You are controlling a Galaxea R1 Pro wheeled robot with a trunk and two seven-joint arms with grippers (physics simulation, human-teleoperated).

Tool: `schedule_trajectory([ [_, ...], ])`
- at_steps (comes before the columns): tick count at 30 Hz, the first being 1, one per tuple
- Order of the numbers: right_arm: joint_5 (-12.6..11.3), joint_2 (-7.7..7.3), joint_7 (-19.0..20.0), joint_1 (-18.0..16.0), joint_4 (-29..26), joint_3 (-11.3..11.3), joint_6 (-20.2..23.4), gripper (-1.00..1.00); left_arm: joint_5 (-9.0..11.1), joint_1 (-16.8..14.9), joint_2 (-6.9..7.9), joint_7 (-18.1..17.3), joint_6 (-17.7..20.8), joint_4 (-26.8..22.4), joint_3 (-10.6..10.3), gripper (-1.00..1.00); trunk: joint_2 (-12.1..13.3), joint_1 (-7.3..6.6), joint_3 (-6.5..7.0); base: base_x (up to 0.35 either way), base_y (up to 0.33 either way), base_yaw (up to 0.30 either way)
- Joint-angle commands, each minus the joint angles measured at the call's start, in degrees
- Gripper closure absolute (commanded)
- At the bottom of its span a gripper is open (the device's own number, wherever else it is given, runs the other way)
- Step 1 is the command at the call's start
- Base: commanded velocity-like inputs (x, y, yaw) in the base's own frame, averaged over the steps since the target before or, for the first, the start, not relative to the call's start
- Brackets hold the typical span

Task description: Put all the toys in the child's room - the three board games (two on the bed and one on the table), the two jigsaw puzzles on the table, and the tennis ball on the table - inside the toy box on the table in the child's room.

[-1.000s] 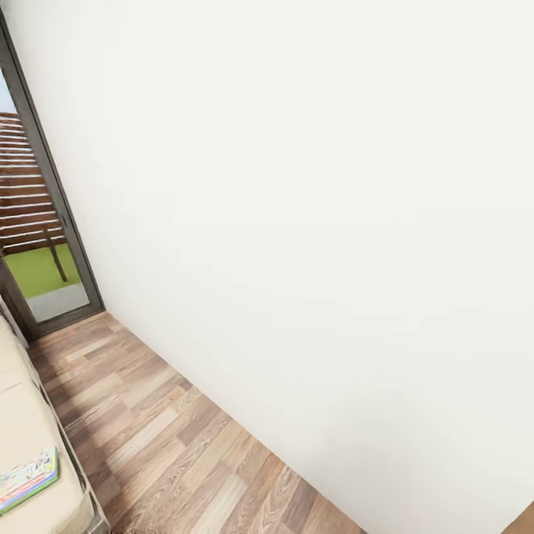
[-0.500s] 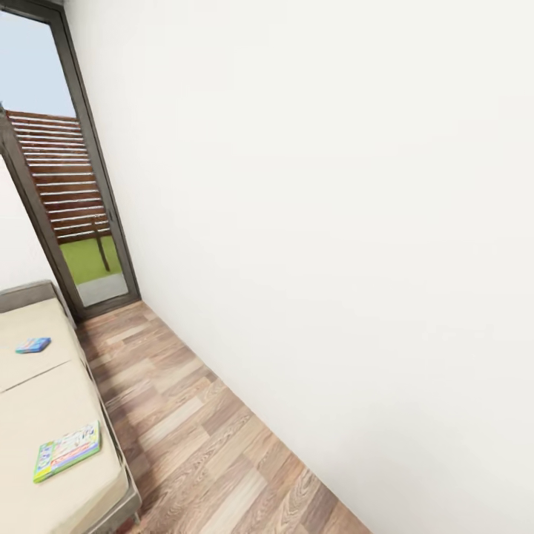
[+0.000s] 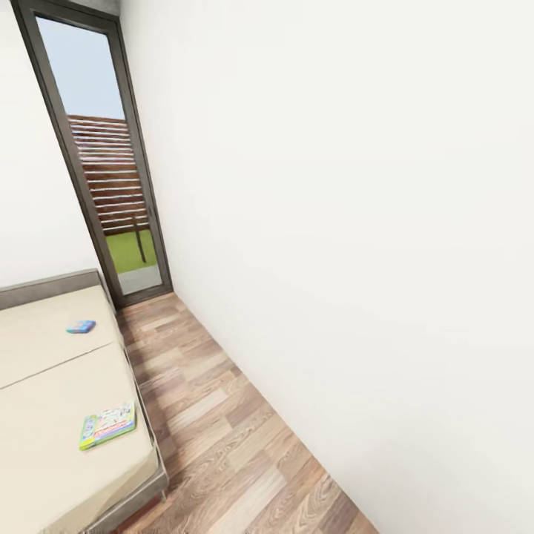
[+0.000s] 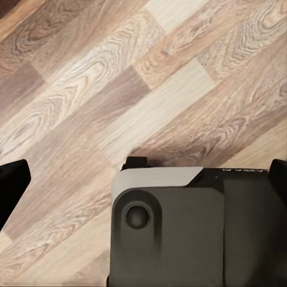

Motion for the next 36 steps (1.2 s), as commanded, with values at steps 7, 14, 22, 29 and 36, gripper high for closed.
schedule_trajectory([
  [7, -0.57, 0.04, -0.09, -0.04, 0.03, 0.07, -0.27, -1.00, 0.03, -0.06, -0.02, 0.18, -0.15, 0.05, -0.04, -1.00, -0.13, 0.03, -0.29, 0.000, 0.000, 0.272],
  [14, -0.58, 0.03, -0.09, -0.04, 0.03, 0.07, -0.27, -1.00, 0.03, -0.07, -0.02, 0.16, -0.15, 0.05, -0.03, -1.00, -0.13, 0.03, -0.45, 0.000, 0.000, 0.272],
  [22, -0.58, 0.02, -0.10, -0.04, 0.03, 0.07, -0.27, -1.00, 0.03, -0.06, -0.02, 0.15, -0.15, 0.05, -0.03, -1.00, -0.13, 0.03, -0.63, 0.000, 0.000, 0.272],
  [29, -0.58, 0.01, -0.10, -0.04, 0.03, 0.07, -0.27, -1.00, 0.03, -0.05, -0.02, 0.15, -0.15, 0.05, -0.03, -1.00, -0.13, 0.03, -0.79, 0.000, 0.000, 0.271],
  [36, -0.57, -0.01, -0.10, -0.04, 0.03, 0.07, -0.27, -1.00, 0.03, -0.08, -0.02, 0.15, -0.15, 0.05, -0.03, -1.00, -0.13, 0.03, -0.95, 0.000, 0.000, 0.272],
])
